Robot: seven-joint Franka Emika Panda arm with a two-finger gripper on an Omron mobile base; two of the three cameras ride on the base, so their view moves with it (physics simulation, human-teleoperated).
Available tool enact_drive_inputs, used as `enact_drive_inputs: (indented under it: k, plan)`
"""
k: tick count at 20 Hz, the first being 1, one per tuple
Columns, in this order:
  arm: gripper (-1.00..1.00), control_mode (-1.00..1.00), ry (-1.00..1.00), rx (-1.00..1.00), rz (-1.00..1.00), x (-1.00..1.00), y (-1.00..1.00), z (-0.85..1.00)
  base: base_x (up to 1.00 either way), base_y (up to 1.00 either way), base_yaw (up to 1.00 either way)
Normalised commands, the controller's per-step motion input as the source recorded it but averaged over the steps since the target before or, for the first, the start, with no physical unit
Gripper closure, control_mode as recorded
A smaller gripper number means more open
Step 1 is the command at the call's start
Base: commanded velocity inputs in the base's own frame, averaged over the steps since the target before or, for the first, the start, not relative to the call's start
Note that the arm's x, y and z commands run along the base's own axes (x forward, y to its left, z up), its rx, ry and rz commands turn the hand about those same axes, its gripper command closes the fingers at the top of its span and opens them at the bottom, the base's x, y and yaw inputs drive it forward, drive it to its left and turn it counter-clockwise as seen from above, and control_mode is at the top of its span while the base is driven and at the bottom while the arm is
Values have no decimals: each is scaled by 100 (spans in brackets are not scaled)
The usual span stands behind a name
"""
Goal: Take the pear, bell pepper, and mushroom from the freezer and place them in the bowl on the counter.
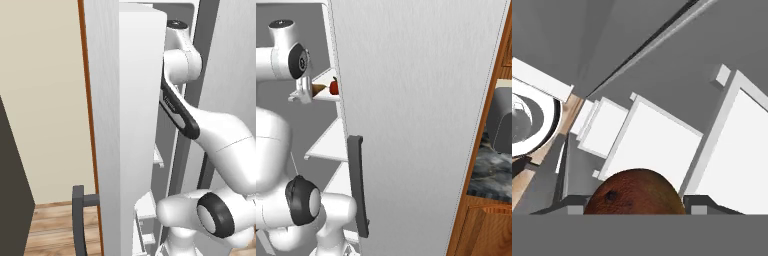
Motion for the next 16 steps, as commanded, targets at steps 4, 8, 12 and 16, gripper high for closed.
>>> enact_drive_inputs:
  k: [4,8,12,16]
  plan:
    - [100,-100,-1,0,0,-98,-13,0,0,0,0]
    - [100,-100,-2,0,0,-77,-11,0,0,0,0]
    - [100,-100,0,0,0,-93,-20,0,0,0,0]
    - [100,-100,0,0,-1,-85,-20,0,0,0,0]
